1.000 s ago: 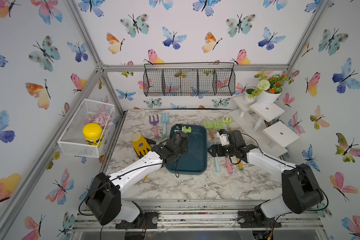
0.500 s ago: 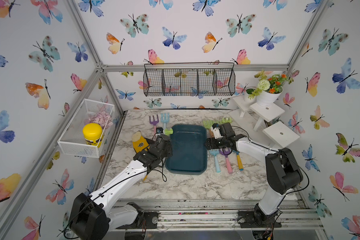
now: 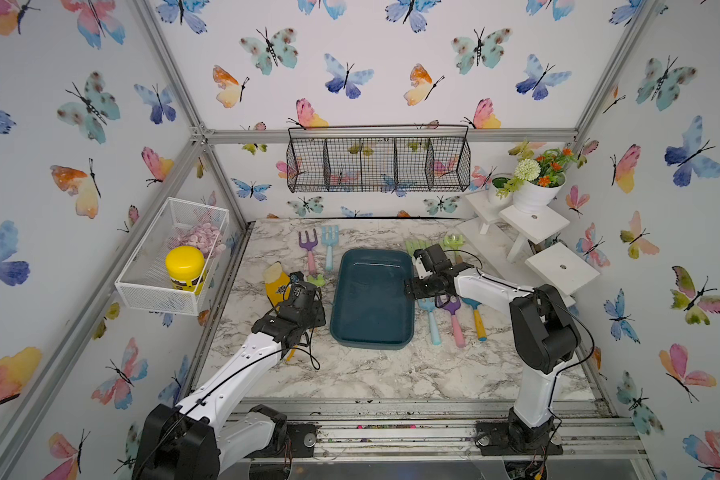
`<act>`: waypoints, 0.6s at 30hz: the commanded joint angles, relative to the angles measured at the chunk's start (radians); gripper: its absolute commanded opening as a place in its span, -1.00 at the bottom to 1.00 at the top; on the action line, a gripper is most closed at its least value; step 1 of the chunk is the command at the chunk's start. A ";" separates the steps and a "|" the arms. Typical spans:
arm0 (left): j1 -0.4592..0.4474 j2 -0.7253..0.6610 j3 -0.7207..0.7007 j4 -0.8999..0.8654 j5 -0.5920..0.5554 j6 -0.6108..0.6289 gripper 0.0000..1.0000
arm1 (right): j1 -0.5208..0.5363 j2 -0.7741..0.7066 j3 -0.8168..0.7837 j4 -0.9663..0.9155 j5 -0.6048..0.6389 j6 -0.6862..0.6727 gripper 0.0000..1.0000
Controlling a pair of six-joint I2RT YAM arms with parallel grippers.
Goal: Take the hand rake out of the storage box
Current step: Adjust the storage box at the center of the board.
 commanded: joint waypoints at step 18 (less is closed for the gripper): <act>0.027 0.039 -0.021 0.061 0.057 0.019 -0.72 | 0.001 -0.036 -0.007 -0.077 0.146 -0.061 0.78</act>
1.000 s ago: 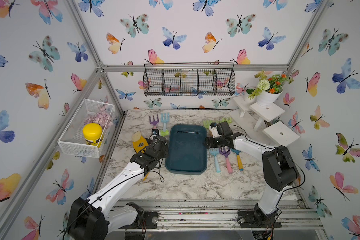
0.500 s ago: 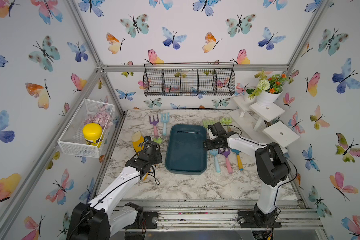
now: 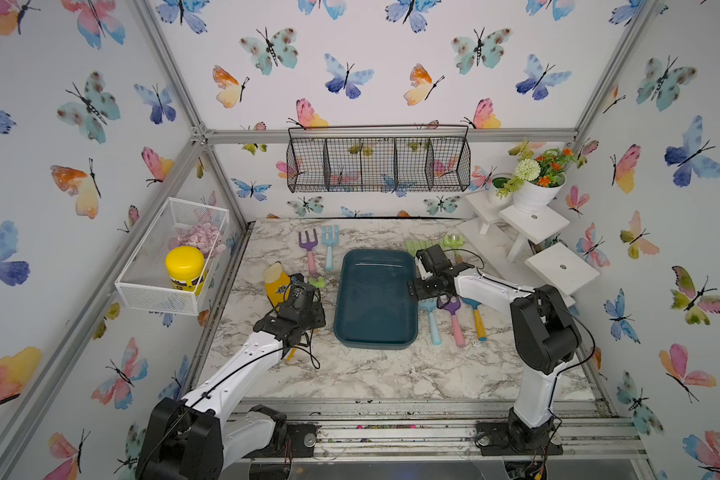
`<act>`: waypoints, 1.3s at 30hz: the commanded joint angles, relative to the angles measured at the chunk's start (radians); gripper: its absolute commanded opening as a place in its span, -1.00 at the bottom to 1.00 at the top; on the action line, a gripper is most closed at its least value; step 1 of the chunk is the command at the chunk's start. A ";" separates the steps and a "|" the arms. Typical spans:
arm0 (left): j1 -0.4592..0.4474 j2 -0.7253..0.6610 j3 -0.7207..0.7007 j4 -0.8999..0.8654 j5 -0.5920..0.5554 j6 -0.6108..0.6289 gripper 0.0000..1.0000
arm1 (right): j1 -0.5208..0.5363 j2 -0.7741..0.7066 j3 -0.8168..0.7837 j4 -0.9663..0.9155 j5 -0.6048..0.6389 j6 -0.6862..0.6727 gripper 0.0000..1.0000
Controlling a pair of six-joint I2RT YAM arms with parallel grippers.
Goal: Take the hand rake out of the storage box
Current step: Adjust the storage box at the center of the board.
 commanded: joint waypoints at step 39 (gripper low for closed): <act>-0.017 0.053 0.024 0.028 0.082 0.012 -0.71 | 0.023 -0.422 -0.349 0.043 -0.351 0.023 0.75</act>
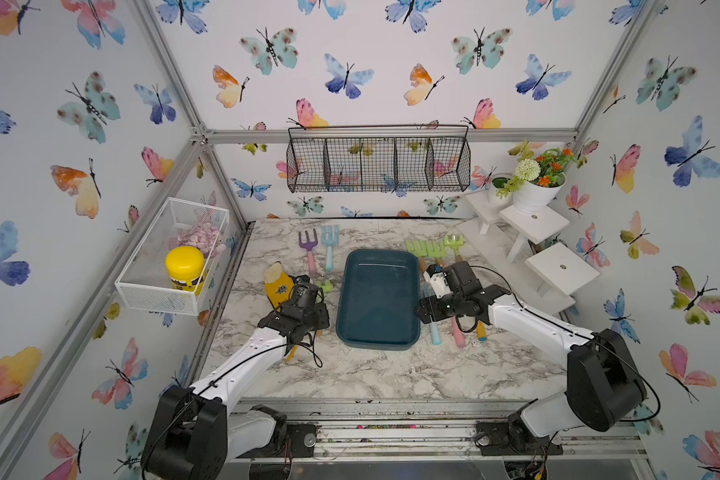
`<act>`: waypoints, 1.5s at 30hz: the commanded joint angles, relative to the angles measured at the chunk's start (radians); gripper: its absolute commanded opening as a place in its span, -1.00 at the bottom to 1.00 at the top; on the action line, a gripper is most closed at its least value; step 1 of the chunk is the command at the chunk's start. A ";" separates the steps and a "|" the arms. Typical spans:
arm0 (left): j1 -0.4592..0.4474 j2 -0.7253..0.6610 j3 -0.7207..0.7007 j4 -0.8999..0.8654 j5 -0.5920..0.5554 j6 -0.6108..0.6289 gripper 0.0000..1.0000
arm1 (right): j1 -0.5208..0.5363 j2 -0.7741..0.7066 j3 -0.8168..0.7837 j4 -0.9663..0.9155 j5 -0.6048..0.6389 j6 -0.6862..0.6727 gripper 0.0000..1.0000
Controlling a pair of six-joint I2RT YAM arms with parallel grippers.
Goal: Take the hand rake out of the storage box
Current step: Adjust the storage box at the center of the board.
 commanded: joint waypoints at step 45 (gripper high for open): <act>-0.006 0.005 0.065 -0.037 -0.004 0.034 -0.71 | 0.062 -0.018 -0.086 -0.073 0.298 0.060 0.77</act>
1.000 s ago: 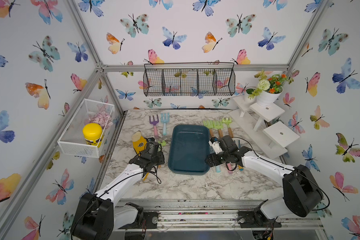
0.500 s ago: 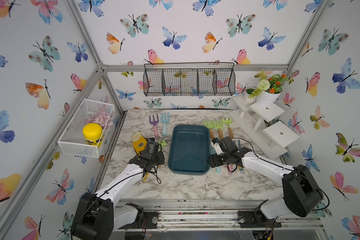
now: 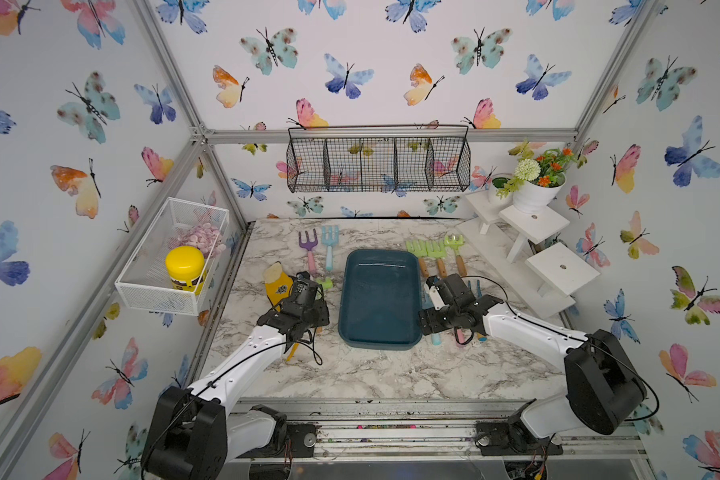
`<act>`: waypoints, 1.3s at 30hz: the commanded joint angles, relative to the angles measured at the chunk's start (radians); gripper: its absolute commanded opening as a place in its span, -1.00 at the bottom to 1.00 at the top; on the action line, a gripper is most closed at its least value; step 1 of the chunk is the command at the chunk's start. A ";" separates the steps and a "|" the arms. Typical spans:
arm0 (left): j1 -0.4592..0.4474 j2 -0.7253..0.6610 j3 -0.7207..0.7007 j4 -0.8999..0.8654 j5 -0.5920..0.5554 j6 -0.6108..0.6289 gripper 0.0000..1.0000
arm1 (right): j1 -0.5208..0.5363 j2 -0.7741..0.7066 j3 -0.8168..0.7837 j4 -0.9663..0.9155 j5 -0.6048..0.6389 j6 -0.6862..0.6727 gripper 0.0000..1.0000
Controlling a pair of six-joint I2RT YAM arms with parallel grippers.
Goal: Take the hand rake out of the storage box
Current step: Adjust the storage box at the center of the board.
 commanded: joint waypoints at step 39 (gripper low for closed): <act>-0.001 0.415 0.261 0.041 -0.041 0.072 -0.70 | 0.001 -0.453 -0.114 -0.005 -0.034 0.004 0.82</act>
